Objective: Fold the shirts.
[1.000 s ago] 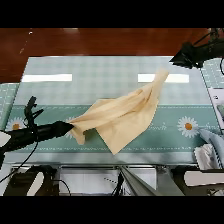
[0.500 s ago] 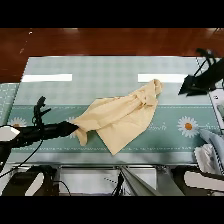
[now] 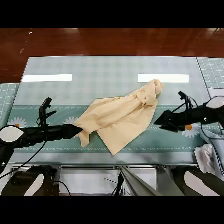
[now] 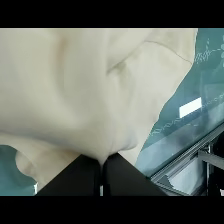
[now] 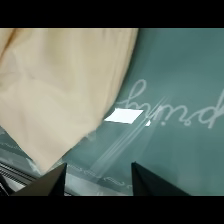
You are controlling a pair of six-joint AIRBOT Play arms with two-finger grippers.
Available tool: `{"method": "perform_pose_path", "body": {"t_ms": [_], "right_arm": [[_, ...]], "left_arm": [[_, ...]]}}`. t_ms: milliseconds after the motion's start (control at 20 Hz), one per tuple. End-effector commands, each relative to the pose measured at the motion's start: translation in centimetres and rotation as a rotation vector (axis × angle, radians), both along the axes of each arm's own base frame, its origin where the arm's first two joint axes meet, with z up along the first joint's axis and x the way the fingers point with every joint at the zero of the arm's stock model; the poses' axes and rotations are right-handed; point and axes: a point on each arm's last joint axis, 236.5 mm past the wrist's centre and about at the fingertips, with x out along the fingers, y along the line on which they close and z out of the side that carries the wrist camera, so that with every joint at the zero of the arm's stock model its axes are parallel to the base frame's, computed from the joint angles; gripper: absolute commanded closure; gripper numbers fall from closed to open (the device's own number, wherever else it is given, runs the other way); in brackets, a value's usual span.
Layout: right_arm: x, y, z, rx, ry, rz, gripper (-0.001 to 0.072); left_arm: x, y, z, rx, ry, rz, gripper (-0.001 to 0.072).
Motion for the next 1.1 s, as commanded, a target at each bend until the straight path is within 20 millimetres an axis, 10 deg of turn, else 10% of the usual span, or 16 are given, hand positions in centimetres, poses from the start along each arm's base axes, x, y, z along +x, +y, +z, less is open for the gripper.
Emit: {"method": "perform_pose_path", "body": {"t_ms": [0, 800, 1050], "right_arm": [[-1.9, 1.6, -2.0, 0.059, 0.020, -0.097, 0.0215], [4.5, 6.6, -3.8, -0.058, -0.204, -0.338, 0.0234], [3.7, 7.1, -3.8, -0.044, -0.174, -0.320, 0.0582]], "left_arm": [[0.1, 0.0, 0.0, 0.002, -0.005, -0.001, 0.0683], [1.4, 0.5, 0.0, 0.015, -0.041, 0.045, 0.0682], [1.4, 0.5, 0.0, 0.016, -0.041, 0.044, 0.0682]]}}
